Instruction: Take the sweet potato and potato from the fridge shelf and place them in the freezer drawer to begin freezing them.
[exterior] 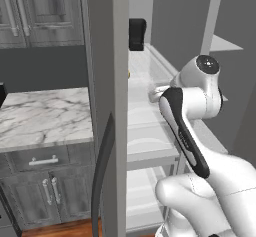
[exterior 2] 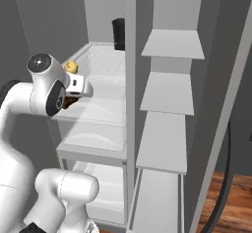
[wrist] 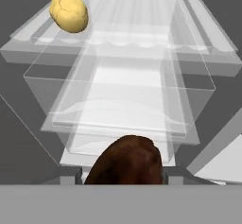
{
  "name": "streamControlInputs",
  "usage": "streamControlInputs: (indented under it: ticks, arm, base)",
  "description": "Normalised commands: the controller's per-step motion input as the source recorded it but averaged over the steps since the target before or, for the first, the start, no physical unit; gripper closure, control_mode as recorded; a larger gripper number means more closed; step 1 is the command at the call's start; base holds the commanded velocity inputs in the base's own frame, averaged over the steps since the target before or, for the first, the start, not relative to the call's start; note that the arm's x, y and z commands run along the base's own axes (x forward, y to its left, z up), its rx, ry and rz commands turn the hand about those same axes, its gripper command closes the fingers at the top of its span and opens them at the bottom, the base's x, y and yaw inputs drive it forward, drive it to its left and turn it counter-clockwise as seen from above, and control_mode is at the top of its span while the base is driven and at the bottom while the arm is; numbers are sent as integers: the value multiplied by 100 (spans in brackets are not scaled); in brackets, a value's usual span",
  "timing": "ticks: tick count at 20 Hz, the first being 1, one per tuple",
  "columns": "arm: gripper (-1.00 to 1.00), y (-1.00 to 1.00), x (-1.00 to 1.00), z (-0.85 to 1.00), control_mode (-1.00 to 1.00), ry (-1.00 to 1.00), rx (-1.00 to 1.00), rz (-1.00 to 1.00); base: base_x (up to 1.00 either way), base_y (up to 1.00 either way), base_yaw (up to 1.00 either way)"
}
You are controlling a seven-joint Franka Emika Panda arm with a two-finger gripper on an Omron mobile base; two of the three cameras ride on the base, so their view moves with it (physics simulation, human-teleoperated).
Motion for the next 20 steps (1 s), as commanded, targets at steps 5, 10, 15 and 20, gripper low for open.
streamControlInputs:
  ticks: [5, 10, 15, 20]
  arm:
    - [100, -9, -48, -7, -100, 3, -3, 0]
    - [100, 0, 0, 0, -100, 0, 0, 0]
    - [100, 0, -4, 0, 100, 0, 0, 0]
    - [100, 0, 0, 0, 100, 0, 0, 0]
  base:
    - [0, 0, 0]
    - [0, 0, 0]
    - [-23, 0, 0]
    - [-63, 0, 0]
